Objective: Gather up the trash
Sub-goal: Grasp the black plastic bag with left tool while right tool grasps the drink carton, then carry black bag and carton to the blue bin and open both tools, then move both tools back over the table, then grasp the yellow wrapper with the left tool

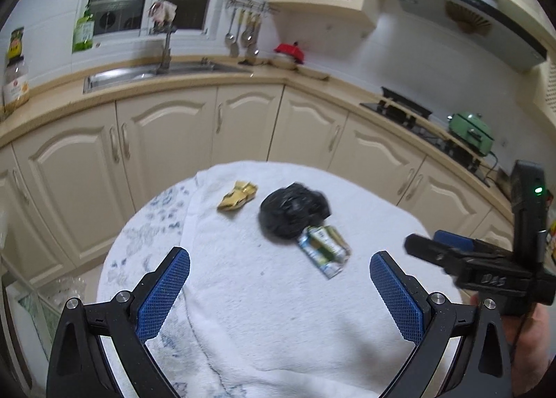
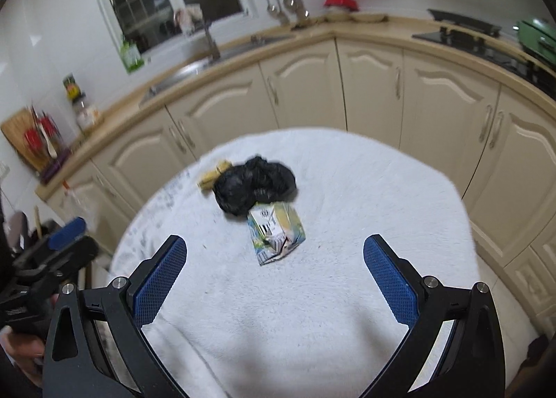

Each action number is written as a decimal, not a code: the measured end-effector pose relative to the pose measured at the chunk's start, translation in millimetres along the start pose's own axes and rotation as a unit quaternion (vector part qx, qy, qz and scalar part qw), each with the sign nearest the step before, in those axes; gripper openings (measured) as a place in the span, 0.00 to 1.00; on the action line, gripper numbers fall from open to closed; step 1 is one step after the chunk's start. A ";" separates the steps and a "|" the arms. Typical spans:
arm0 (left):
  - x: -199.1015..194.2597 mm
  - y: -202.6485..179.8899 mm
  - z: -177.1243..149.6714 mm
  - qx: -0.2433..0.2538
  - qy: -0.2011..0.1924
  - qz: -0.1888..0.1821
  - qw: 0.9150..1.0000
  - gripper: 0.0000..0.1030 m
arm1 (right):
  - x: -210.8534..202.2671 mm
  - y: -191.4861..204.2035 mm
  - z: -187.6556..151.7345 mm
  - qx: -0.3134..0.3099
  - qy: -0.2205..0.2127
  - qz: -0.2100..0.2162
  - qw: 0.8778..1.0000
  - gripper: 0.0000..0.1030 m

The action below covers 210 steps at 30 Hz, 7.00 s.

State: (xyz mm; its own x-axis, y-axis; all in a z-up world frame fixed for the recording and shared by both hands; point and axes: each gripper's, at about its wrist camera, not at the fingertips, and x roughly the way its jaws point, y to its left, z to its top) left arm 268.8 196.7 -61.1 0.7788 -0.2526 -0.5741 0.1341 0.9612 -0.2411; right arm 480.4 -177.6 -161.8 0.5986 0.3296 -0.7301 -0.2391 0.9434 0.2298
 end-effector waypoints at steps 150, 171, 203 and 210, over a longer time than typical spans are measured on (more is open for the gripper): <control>200.5 -298.3 33.5 0.185 0.056 -0.135 0.972 0.99 | -166.3 -289.1 -97.6 0.293 -0.107 -0.107 0.944 1.00; -23.8 -6.9 27.6 0.010 -0.044 0.037 0.998 0.99 | -55.1 -10.4 24.6 0.087 -0.071 -0.002 0.994 1.00; 205.9 26.0 128.4 0.102 0.070 0.032 0.992 0.93 | 60.0 2.0 42.1 0.106 -0.009 -0.079 0.991 1.00; 290.8 29.9 145.0 0.127 0.145 0.012 0.981 0.61 | 18.4 -43.3 17.4 0.155 -0.014 -0.123 0.980 1.00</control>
State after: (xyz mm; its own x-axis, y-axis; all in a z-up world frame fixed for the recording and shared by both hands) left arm 588.1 168.1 -121.8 0.5809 -0.2144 -0.7853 0.2941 0.9548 -0.0431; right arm 515.1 -211.7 -174.0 0.6301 0.0883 -0.7715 0.1561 0.9588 0.2373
